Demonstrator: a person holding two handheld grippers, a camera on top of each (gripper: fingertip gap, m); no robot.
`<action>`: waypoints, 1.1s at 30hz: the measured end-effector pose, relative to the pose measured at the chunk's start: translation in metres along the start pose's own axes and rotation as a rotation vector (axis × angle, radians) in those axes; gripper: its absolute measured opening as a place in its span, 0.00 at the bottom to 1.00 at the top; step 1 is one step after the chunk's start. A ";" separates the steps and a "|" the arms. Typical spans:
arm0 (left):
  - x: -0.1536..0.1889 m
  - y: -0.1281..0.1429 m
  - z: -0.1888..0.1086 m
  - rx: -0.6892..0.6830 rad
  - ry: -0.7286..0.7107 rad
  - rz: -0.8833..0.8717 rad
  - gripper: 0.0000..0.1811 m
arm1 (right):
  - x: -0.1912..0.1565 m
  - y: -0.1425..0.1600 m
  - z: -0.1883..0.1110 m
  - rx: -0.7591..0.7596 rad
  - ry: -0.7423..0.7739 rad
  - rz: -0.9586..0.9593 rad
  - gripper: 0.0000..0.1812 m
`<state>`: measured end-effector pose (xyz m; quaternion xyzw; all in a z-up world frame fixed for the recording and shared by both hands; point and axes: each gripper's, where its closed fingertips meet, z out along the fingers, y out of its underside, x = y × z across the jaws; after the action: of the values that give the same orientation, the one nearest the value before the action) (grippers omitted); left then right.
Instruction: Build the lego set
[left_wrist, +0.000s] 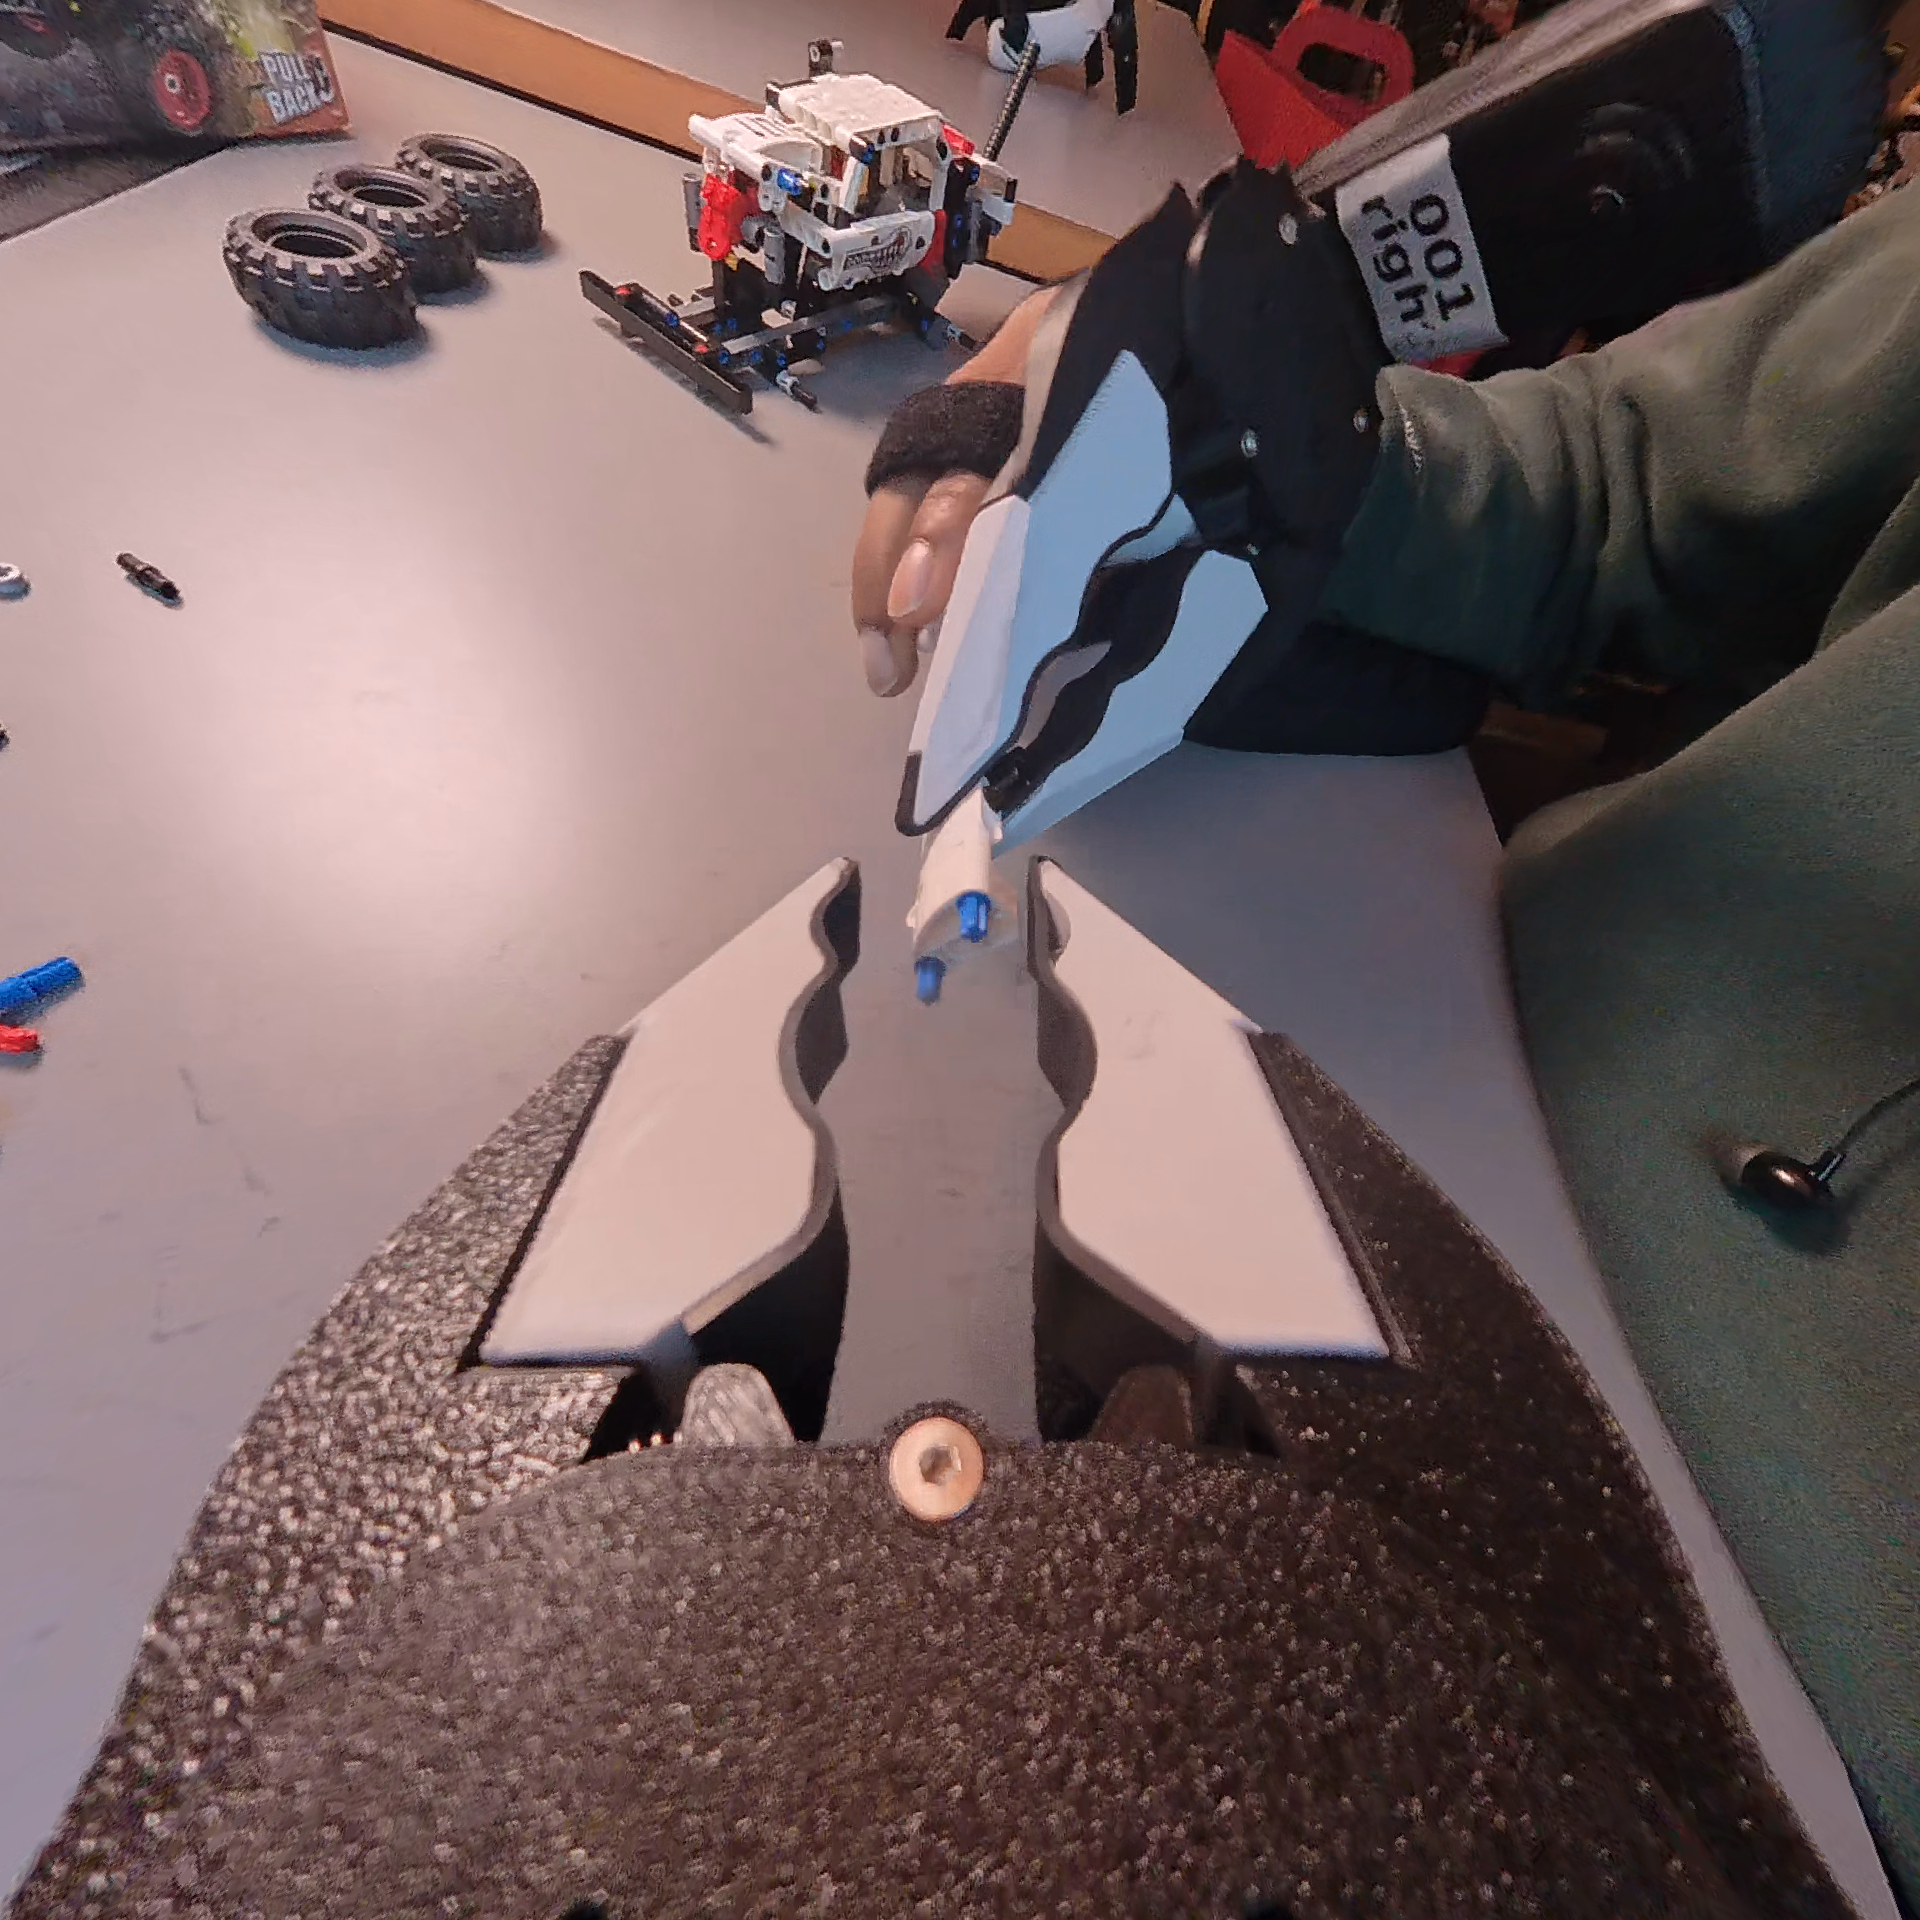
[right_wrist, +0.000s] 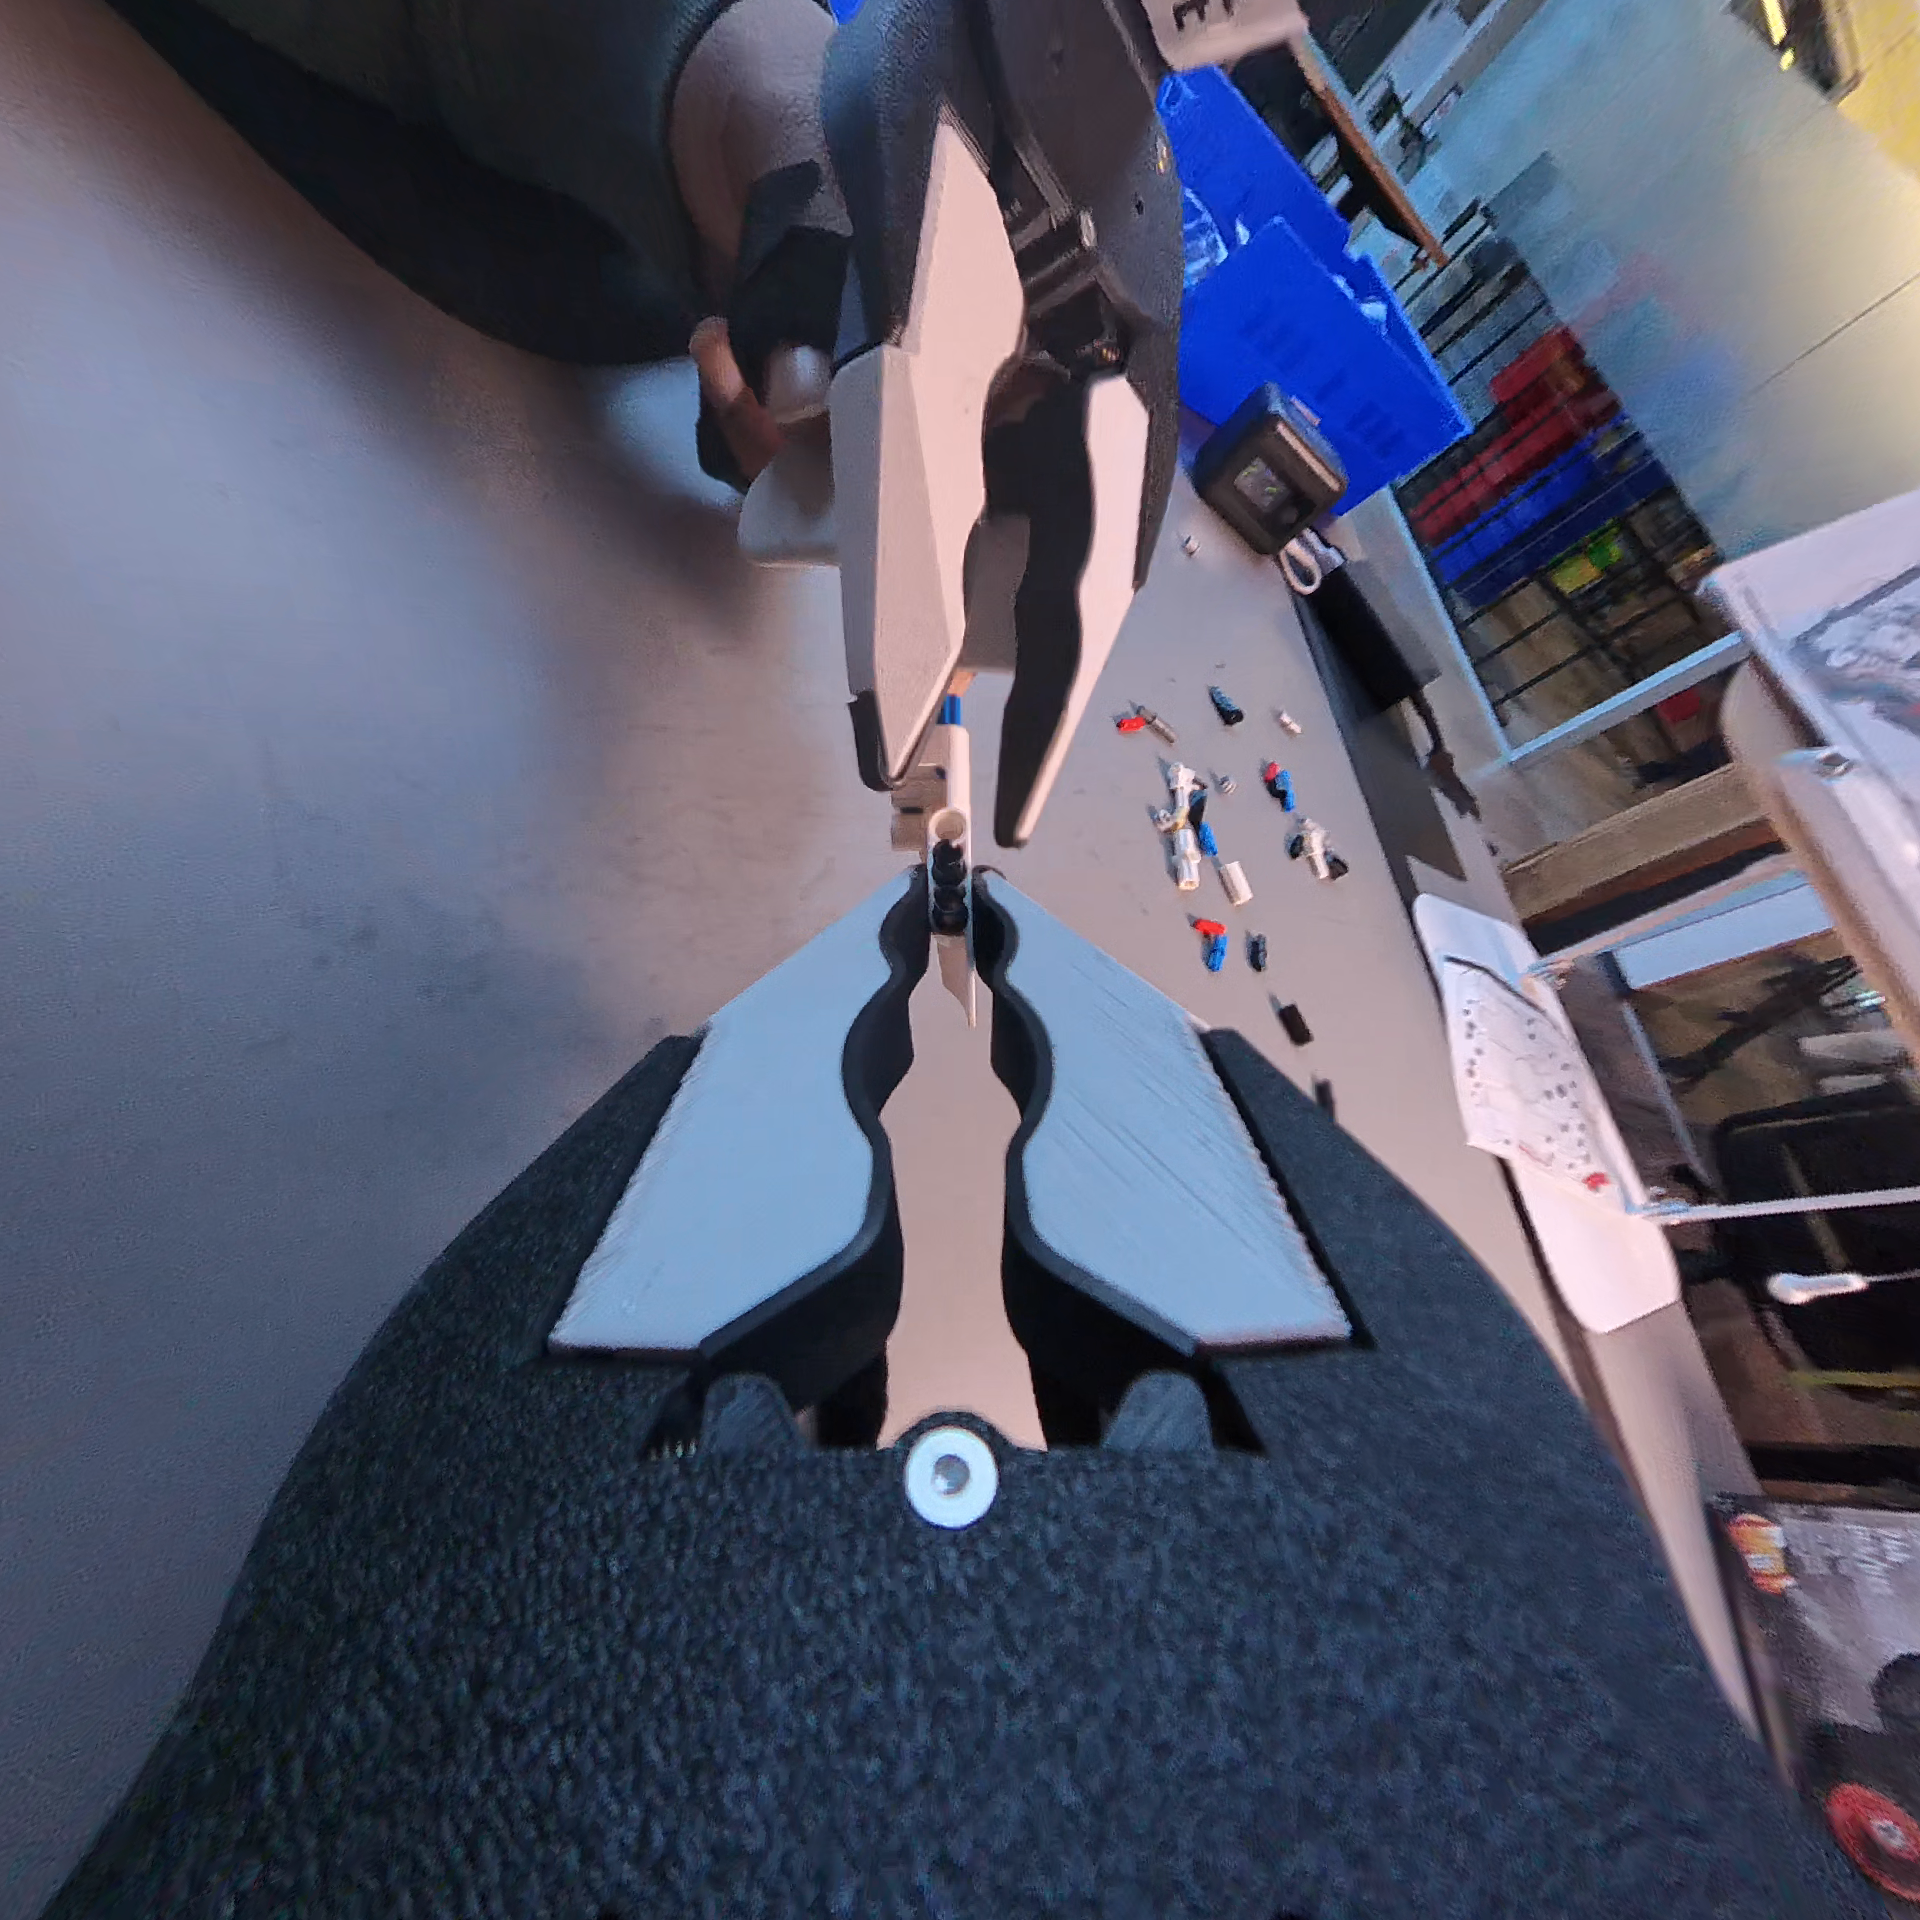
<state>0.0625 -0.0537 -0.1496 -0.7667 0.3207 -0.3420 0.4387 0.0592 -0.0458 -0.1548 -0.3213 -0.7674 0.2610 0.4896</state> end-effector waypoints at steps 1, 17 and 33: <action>0.000 -0.001 0.000 0.009 0.012 -0.024 0.20 | 0.000 -0.004 0.001 0.012 0.020 -0.037 0.04; -0.022 0.022 -0.002 -0.159 -0.172 0.167 0.05 | 0.003 0.004 0.001 0.006 0.037 0.000 0.16; -0.025 0.011 -0.012 -0.075 -0.168 0.123 0.17 | 0.037 0.031 -0.012 0.001 0.084 0.333 0.19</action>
<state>0.0368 -0.0436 -0.1616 -0.7873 0.3418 -0.2368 0.4553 0.0655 0.0033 -0.1508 -0.4543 -0.6824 0.3251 0.4714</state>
